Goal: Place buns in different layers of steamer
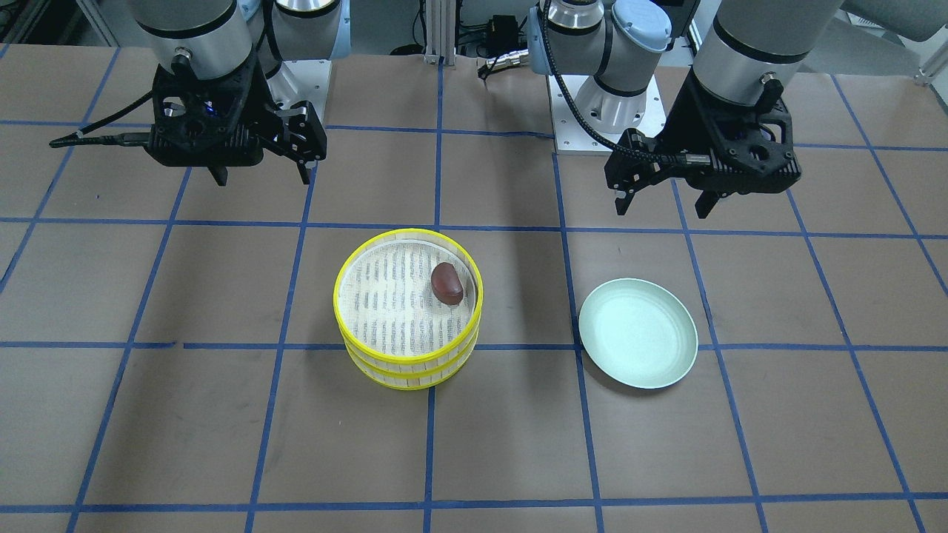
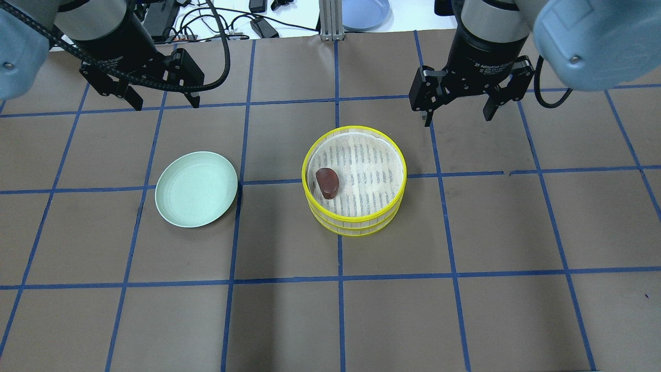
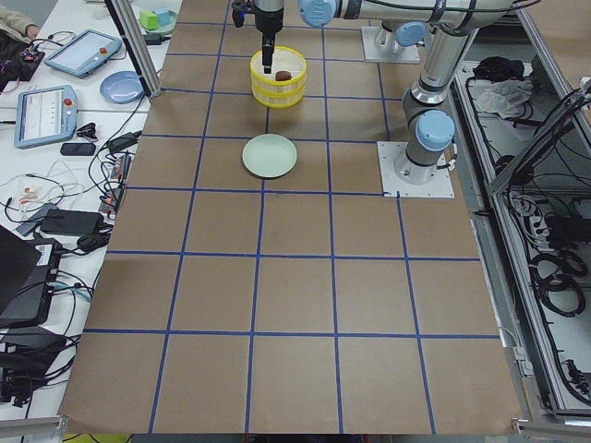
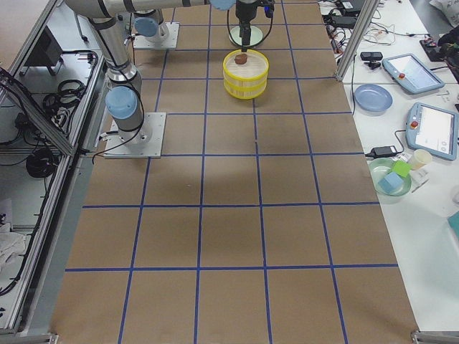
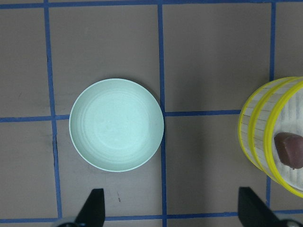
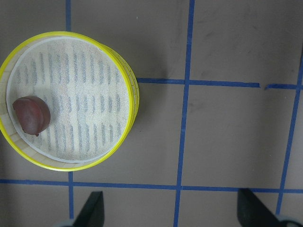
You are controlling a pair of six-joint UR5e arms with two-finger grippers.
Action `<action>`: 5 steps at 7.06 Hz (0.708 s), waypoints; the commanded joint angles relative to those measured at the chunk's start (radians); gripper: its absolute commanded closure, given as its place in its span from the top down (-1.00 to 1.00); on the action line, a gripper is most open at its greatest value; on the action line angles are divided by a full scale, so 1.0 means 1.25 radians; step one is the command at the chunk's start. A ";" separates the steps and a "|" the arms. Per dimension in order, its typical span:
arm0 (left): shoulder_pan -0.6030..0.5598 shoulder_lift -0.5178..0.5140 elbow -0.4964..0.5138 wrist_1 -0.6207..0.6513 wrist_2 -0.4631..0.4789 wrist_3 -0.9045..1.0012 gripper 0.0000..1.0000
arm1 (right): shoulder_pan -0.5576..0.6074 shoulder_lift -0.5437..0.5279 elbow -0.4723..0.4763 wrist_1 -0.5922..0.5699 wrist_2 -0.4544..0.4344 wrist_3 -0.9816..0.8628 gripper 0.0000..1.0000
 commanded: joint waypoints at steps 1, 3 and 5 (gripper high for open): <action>-0.001 0.001 -0.001 0.000 0.003 -0.001 1.00 | 0.000 0.001 0.000 0.000 0.000 0.000 1.00; -0.001 0.006 -0.005 0.000 0.003 -0.001 1.00 | 0.000 0.001 0.000 0.000 0.000 0.000 1.00; -0.002 0.008 -0.010 0.000 0.001 -0.001 1.00 | 0.000 0.001 0.000 0.000 -0.001 -0.001 1.00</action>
